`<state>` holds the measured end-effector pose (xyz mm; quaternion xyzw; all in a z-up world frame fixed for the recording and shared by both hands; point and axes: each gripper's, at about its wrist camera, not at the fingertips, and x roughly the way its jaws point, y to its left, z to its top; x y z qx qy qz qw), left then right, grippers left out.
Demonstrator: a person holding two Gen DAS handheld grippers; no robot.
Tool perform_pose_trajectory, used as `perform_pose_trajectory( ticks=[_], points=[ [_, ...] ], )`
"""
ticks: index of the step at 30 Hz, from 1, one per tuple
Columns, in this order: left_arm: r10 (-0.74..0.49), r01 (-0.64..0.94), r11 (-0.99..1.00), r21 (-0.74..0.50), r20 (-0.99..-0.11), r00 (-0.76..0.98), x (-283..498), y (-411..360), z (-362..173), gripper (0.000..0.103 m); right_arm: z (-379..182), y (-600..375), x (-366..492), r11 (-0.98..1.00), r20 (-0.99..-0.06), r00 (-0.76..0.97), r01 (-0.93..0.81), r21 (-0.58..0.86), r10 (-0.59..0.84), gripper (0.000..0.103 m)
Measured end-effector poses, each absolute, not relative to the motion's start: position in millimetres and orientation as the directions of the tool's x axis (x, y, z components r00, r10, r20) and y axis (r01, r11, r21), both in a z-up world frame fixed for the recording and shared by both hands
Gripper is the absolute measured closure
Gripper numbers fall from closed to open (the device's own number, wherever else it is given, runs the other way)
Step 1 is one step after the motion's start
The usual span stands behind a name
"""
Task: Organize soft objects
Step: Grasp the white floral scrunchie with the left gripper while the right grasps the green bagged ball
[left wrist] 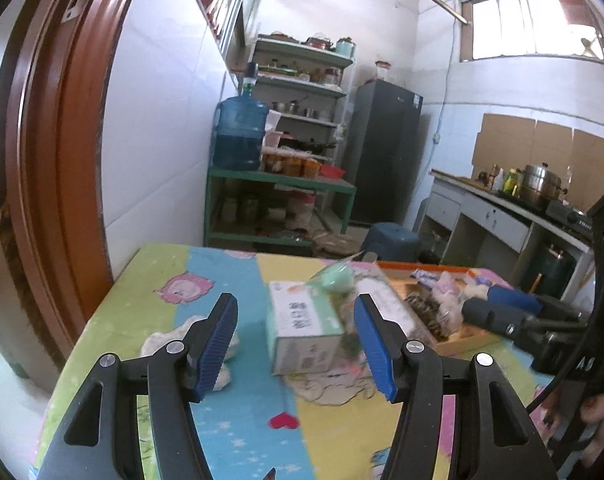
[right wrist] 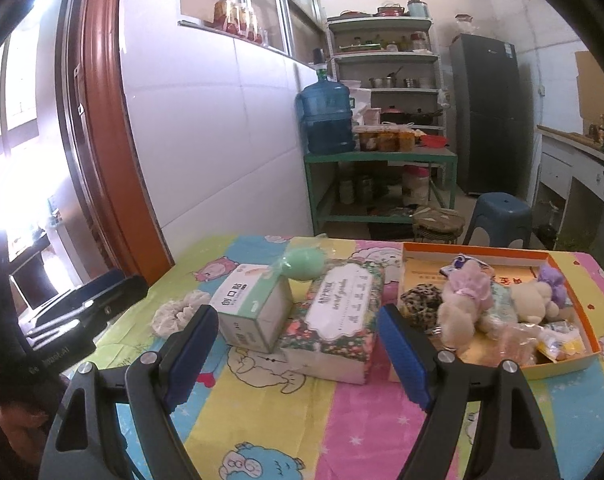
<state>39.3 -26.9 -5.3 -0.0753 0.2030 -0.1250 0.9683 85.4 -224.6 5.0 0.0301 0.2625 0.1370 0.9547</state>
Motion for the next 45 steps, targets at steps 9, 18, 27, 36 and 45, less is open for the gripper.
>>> perform_pose_trajectory(
  ticks=[9,18,27,36,45],
  points=[
    [-0.304,0.262,0.953,-0.154,-0.469,0.829,67,5,-37,0.041,-10,-198,103,0.952,-0.53,0.792,-0.28,0.127,0.303,0.022],
    [-0.324,0.348,0.933,-0.086,-0.618,0.716,116,13,-80,0.041,-25,-184,121,0.946,-0.56,0.765,-0.296,0.135,0.319,0.022],
    [-0.281,0.313,0.946,-0.089,-0.708,0.648,154,19,-110,0.052,-31,-184,139,0.946,-0.573,0.755,-0.292,0.141,0.318,0.022],
    [-0.302,0.285,0.947,-0.149,-0.717,0.629,166,26,-117,0.089,-36,-184,155,0.948,-0.582,0.751,-0.281,0.147,0.313,0.021],
    [-0.31,0.225,0.951,-0.214,-0.623,0.718,147,34,-100,0.091,-29,-188,186,0.96,-0.568,0.774,-0.231,0.161,0.281,0.022]
  ],
)
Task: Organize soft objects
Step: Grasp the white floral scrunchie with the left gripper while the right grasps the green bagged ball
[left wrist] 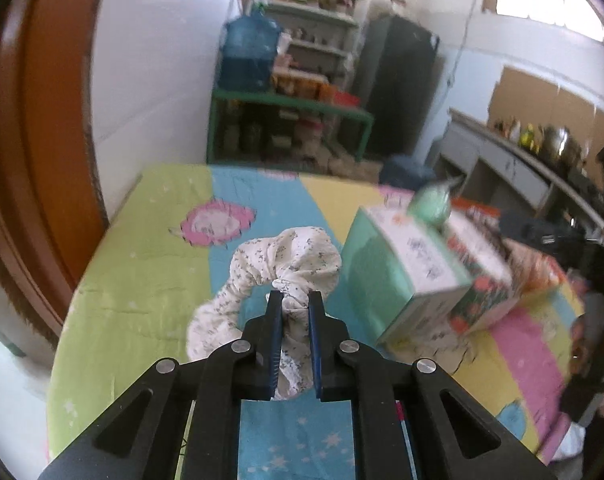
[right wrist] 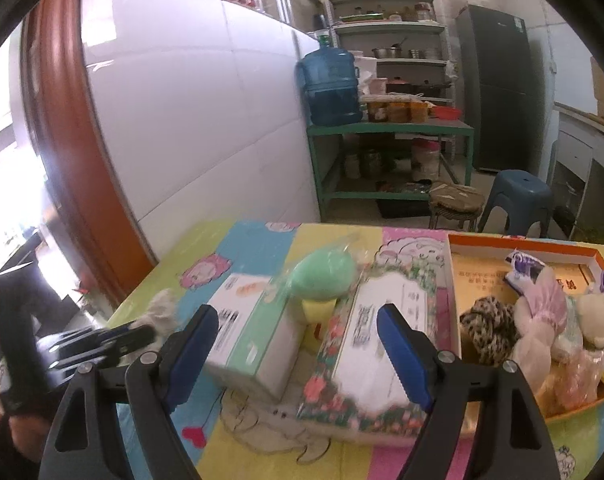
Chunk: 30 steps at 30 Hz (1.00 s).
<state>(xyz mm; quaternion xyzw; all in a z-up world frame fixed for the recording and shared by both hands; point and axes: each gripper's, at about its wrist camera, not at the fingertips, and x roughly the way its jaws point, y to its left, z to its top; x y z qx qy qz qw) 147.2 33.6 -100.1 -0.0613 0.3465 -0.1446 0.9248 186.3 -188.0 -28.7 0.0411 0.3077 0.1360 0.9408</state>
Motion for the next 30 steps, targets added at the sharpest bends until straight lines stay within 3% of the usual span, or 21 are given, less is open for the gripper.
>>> perform_pose_trajectory(
  ticks=[8,12,24,26,30],
  points=[
    [-0.334,0.211,0.936,-0.282,-0.518,0.788,129,40,-78,0.091,-35,-189,235,0.959,-0.612,0.74,-0.182,0.217,0.279,0.021],
    [-0.316,0.191,0.94,-0.282,-0.514,0.797,131,46,-80,0.091,-38,-188,251,0.96,-0.631,0.729,-0.137,0.243,0.264,0.021],
    [-0.35,0.2,0.925,-0.323,-0.517,0.781,138,54,-86,0.091,-54,-165,278,0.989,-0.704,0.696,-0.075,0.129,0.144,0.021],
    [-0.356,0.203,0.922,-0.328,-0.516,0.779,140,56,-87,0.091,-57,-165,279,0.991,-0.717,0.685,-0.071,0.115,0.133,0.043],
    [-0.36,0.203,0.92,-0.335,-0.517,0.777,143,58,-90,0.091,-57,-163,275,0.99,-0.708,0.693,-0.086,0.109,0.138,0.049]
  ],
)
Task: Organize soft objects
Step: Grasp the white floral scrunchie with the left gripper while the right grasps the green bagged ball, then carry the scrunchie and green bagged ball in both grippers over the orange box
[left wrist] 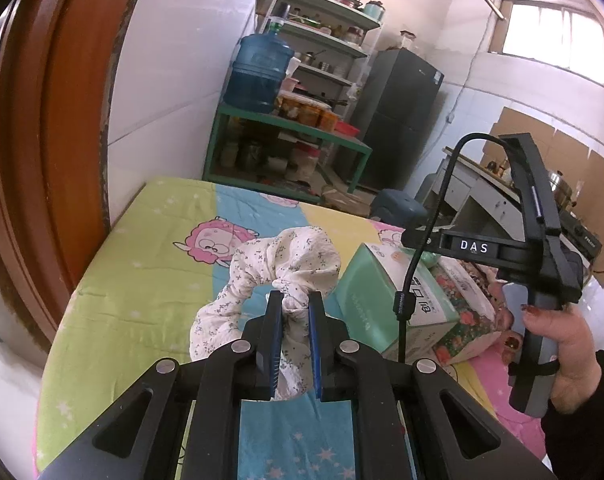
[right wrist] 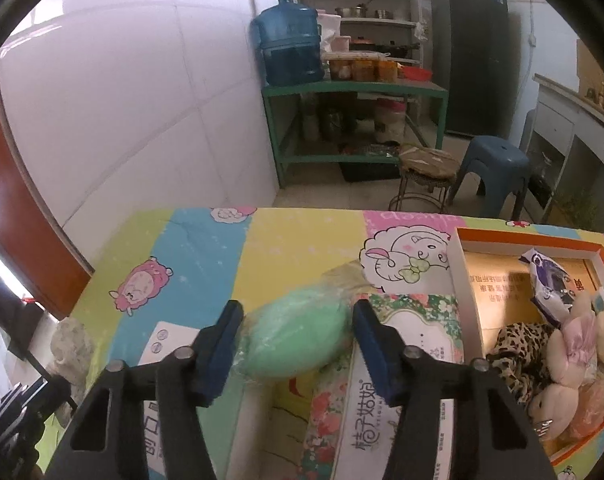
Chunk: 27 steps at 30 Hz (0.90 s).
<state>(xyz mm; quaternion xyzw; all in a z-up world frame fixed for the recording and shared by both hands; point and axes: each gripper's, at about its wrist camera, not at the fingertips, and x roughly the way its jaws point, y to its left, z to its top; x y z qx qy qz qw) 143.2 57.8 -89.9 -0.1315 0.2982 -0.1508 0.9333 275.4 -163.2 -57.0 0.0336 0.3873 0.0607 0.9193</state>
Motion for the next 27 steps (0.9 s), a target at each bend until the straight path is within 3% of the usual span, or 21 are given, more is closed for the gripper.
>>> perform_pose_trajectory(
  ticks=[7,27],
  points=[
    [-0.353,0.198,0.921,-0.336,-0.505,0.787,141,59,-89,0.091,-52,-168,267,0.983,-0.679,0.712,-0.096,0.159,0.179,0.055],
    [-0.338,0.212,0.93,-0.3,-0.472,0.814,122,47,-70,0.091,-2,-186,220,0.96,-0.546,0.794,-0.169,0.225,0.268,0.055]
  ],
)
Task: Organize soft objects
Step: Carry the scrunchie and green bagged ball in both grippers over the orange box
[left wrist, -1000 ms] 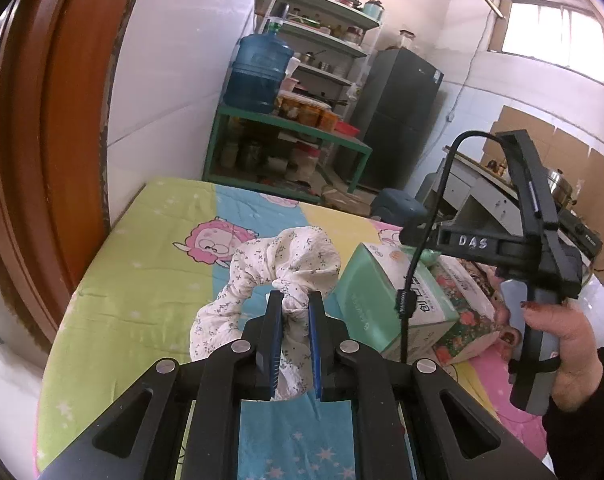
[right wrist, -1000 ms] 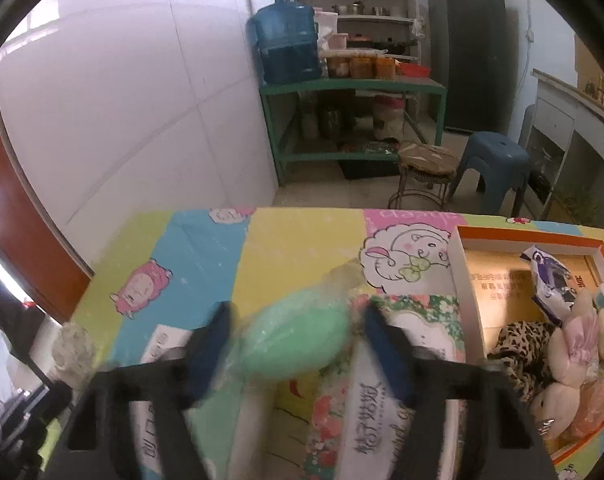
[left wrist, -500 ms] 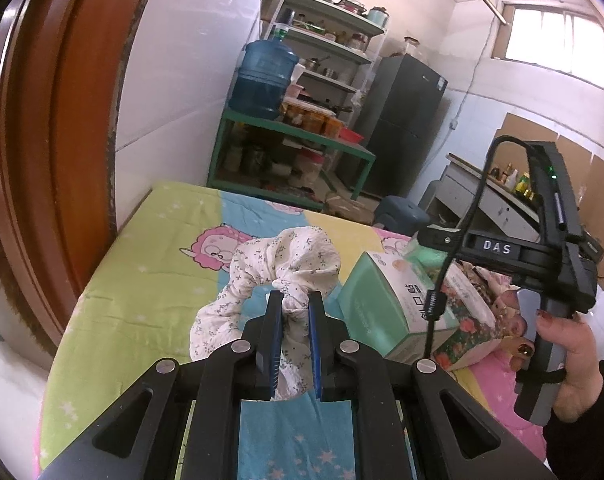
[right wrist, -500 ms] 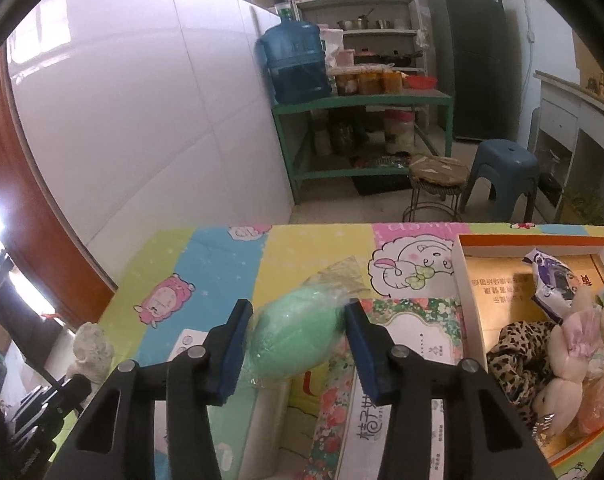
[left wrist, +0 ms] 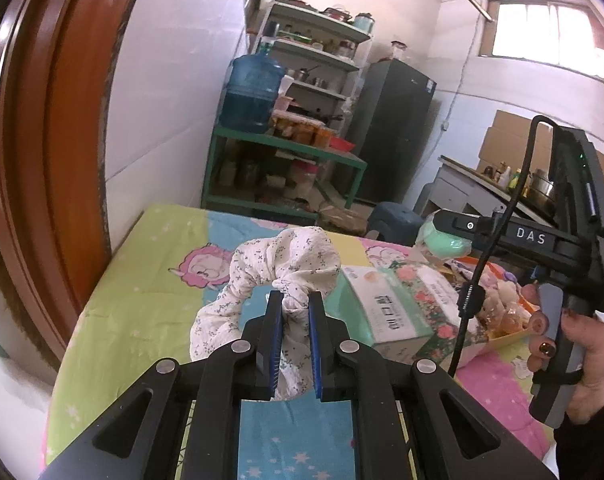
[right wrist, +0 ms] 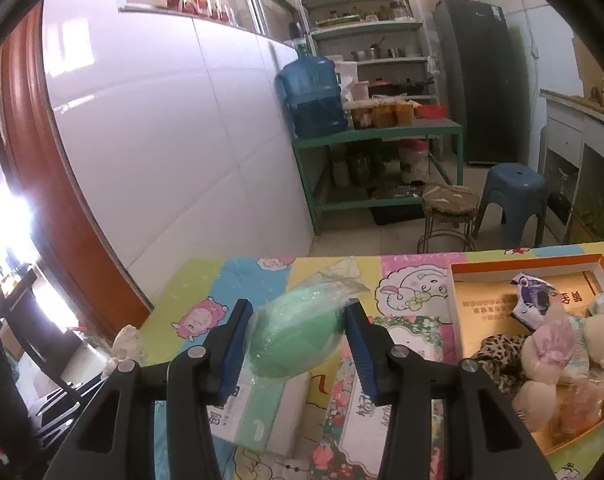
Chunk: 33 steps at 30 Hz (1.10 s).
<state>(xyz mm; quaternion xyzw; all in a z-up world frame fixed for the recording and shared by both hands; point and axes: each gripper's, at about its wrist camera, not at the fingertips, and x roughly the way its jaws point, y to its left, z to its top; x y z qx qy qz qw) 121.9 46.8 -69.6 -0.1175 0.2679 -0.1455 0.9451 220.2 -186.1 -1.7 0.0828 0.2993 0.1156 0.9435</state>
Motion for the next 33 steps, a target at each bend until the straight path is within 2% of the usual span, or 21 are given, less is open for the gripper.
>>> perform_pose_trajectory(
  ticks=[16,23,33],
  points=[
    [-0.392,0.298,0.914,-0.273,-0.416,0.821,113,-3,-31,0.091,23,-240,183,0.96,-0.475,0.847,-0.131,0.249,0.239,0.055],
    [-0.439,0.359,0.896,-0.263,-0.395,0.807,118,-41,-14,0.091,33,-281,167,0.976,-0.443,0.881,-0.086,0.202,0.169,0.055],
    [-0.505,0.45,0.863,-0.228,-0.387,0.772,124,-110,3,0.091,39,-351,142,0.976,-0.407,0.908,-0.013,0.216,0.102,0.055]
  ],
)
